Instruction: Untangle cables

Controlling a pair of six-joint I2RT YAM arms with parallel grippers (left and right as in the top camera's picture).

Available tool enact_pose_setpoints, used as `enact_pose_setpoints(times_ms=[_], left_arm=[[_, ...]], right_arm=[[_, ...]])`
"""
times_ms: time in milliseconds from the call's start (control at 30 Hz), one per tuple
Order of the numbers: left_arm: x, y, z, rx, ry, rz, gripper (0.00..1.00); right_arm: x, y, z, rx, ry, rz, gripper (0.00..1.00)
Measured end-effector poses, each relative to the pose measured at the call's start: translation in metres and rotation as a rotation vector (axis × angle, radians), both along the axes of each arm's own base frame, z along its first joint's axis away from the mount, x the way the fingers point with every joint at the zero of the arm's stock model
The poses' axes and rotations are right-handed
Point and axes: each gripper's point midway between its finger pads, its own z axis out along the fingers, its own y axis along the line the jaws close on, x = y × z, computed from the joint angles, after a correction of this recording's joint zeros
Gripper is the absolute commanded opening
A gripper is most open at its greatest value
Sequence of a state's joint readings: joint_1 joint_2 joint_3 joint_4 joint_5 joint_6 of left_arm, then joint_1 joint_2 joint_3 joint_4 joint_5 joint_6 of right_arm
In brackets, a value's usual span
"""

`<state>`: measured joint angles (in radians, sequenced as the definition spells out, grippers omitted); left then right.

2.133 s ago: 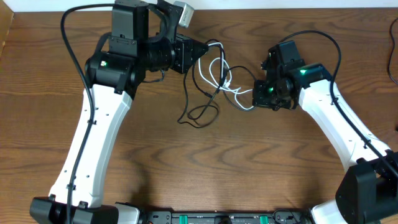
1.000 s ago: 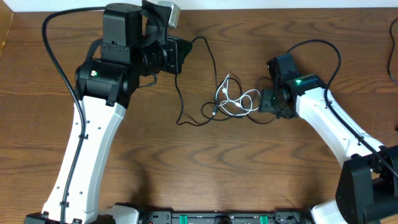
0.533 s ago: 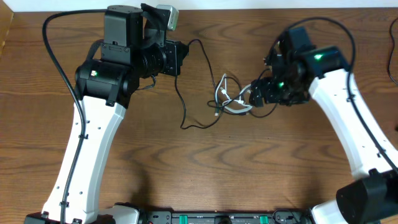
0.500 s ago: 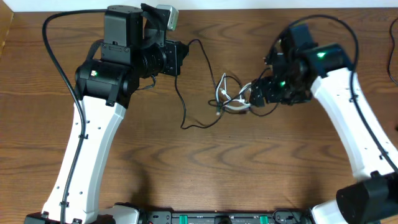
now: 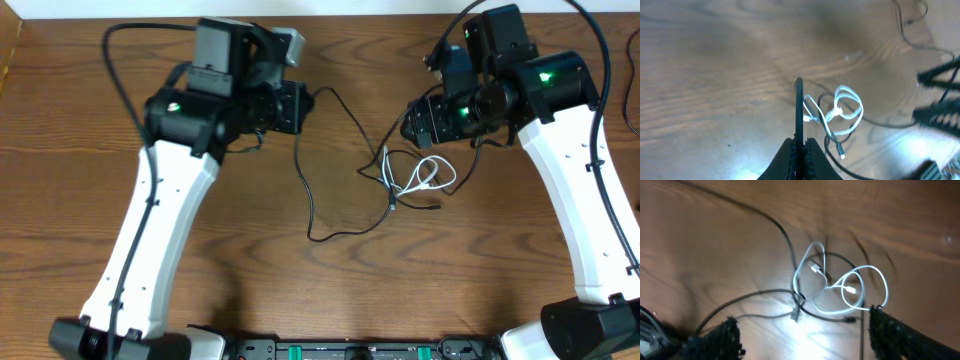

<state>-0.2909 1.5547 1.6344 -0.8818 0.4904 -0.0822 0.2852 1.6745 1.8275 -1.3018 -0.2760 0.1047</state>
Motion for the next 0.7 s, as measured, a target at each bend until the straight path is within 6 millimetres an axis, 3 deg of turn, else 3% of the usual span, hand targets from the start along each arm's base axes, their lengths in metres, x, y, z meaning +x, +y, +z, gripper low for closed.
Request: enact_pose_setpoints(times_ms=[133,300,500,700], left_arm=[[-0.005,-0.020,-0.024,0.024,0.072,-0.050,0.08],[-0.008,-0.041,-0.057,0.056,0.158,-0.102,0.08],[-0.002,-0.038,-0.068,0.065,0.179,-0.089,0.08],[0.006,-0.021,-0.071,0.092,0.179,-0.037,0.08]], right_arm=[[0.014,0.006,0.008,0.053,-0.036,-0.059,0.86],[-0.002,0.007,-0.001,0.039,0.047,-0.068,0.90],[-0.042,0.004,-0.045,-0.068,0.321,-0.008,0.99],[-0.070,0.000,-0.089,-0.206,0.563,0.100,0.99]])
